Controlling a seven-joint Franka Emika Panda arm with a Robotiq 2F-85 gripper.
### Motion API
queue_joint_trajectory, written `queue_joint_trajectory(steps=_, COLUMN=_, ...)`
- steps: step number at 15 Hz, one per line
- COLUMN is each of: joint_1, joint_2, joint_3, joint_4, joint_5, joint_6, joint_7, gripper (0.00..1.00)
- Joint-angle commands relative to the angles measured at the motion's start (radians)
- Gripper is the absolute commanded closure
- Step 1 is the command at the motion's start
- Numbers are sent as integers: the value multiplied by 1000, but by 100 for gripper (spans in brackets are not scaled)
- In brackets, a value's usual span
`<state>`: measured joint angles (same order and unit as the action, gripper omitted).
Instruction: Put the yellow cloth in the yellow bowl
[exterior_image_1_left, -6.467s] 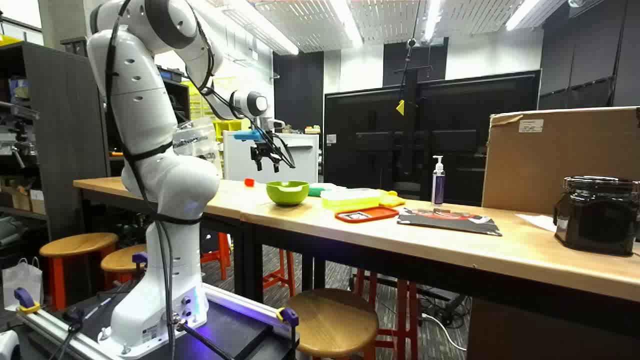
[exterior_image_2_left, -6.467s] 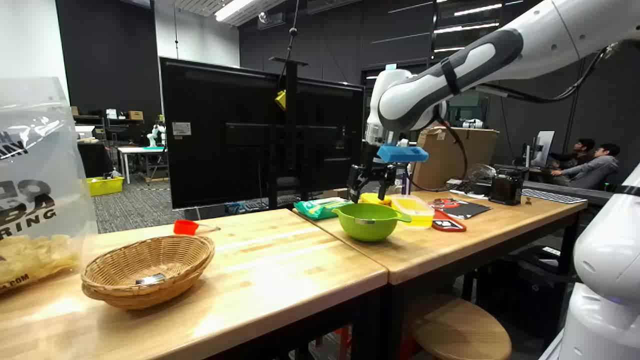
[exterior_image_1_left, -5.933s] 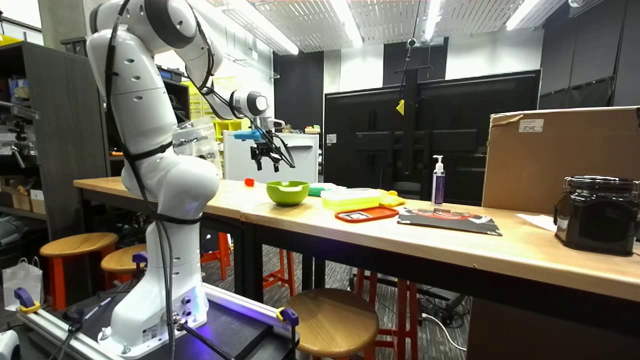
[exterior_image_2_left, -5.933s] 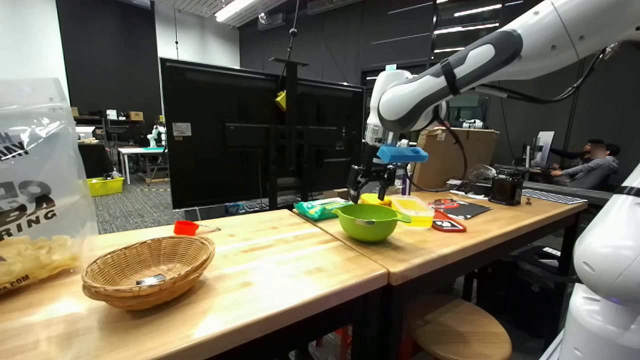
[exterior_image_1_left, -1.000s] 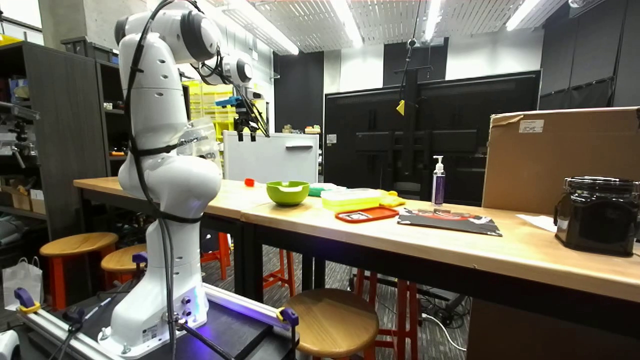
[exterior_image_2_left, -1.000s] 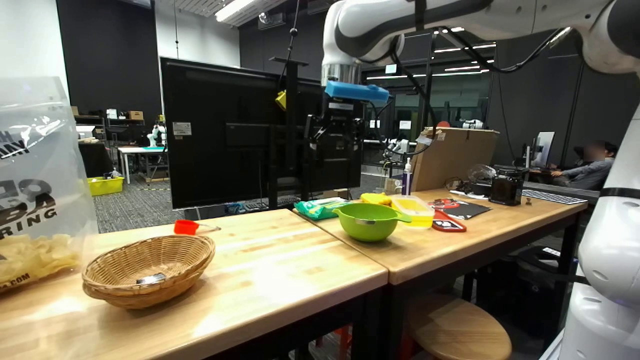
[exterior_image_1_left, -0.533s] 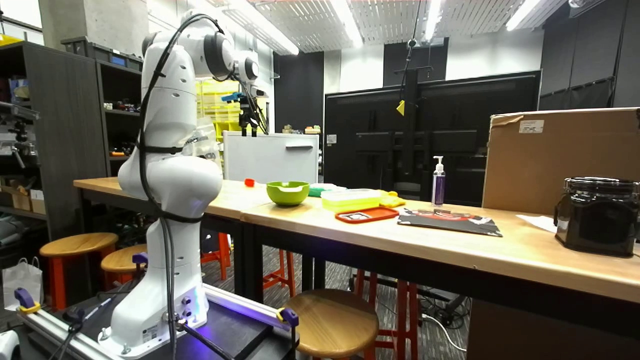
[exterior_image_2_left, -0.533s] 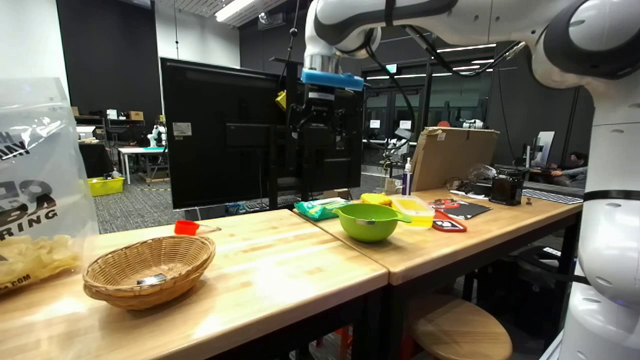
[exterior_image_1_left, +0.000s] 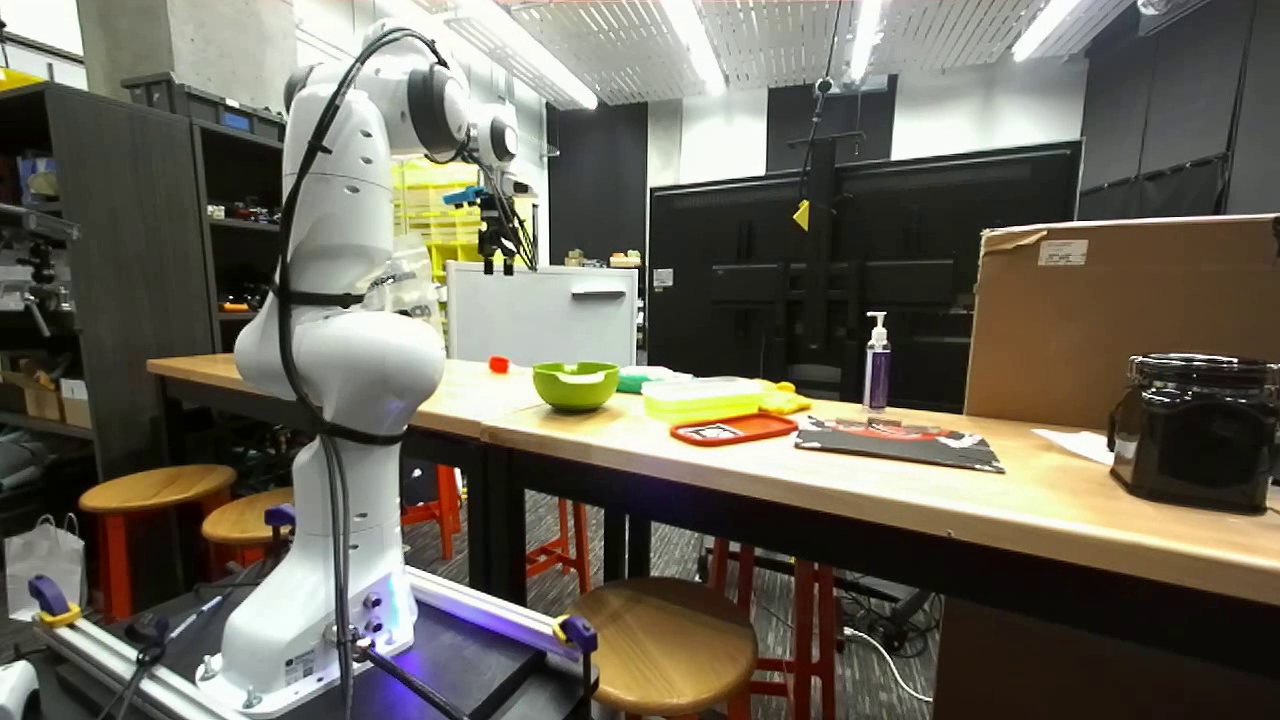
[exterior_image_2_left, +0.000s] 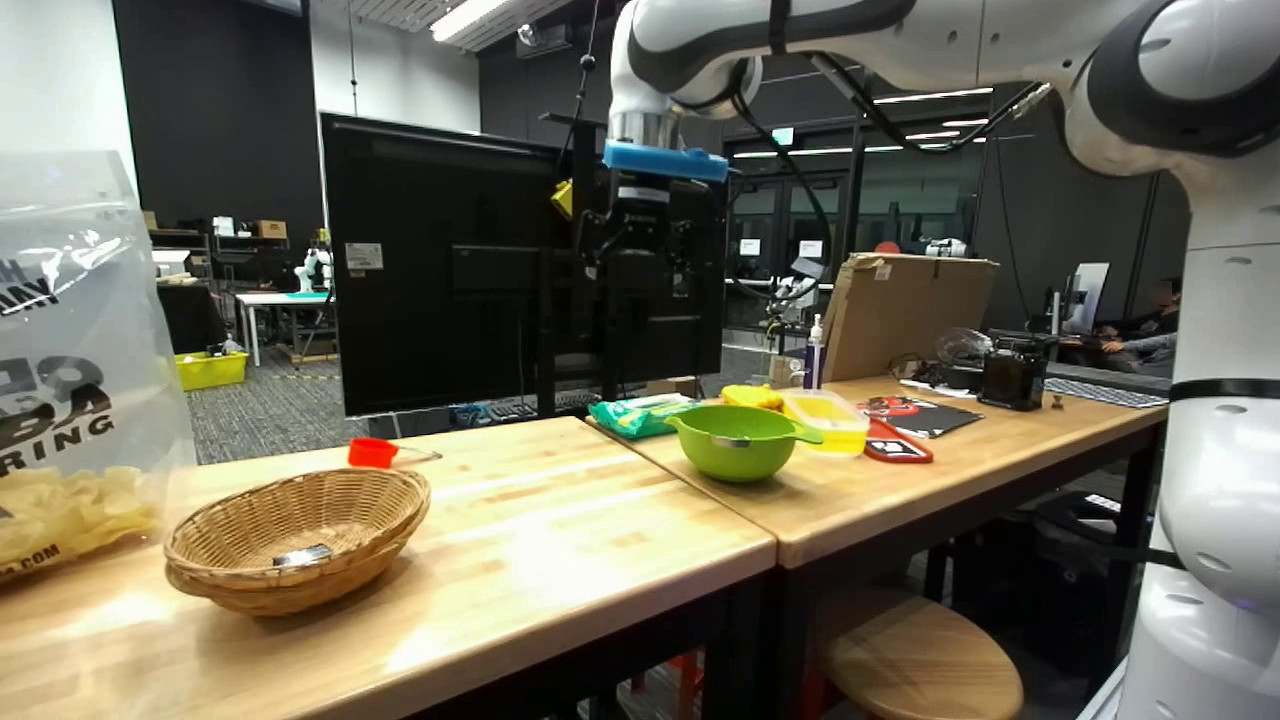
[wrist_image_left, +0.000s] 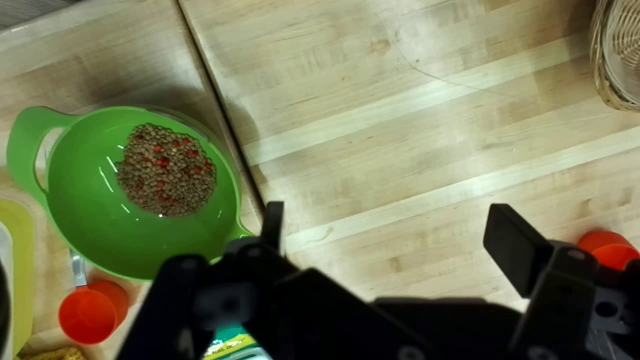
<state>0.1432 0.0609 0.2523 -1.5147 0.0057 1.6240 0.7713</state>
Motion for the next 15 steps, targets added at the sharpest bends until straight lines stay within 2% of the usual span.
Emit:
queue_joint_trajectory(steps=1, joint_1=30, joint_2=20, joint_3=-26, joint_4=21, joint_5=5, joint_6=-12, joint_7=4, gripper=0)
queue_joint_trajectory(steps=6, joint_1=67, joint_2=124, joint_3=-31, joint_4=99, joint_5=-27, joint_6=-33, joint_7=60, gripper=0)
queue_joint_trajectory(steps=13, joint_1=134, joint_2=295, joint_3=-60, joint_4=270, joint_5=-14, joint_6=-86, joint_7=114, gripper=0)
queue_joint_trajectory(steps=14, joint_1=126, joint_2=250, joint_3=-66, joint_4=187, joint_5=-2, joint_6=-33, joint_7=85, gripper=0)
queue_joint_trajectory(steps=15, joint_1=111, joint_2=267, joint_3=-43, joint_4=202, joint_5=-10, joint_6=-37, joint_7=92, gripper=0)
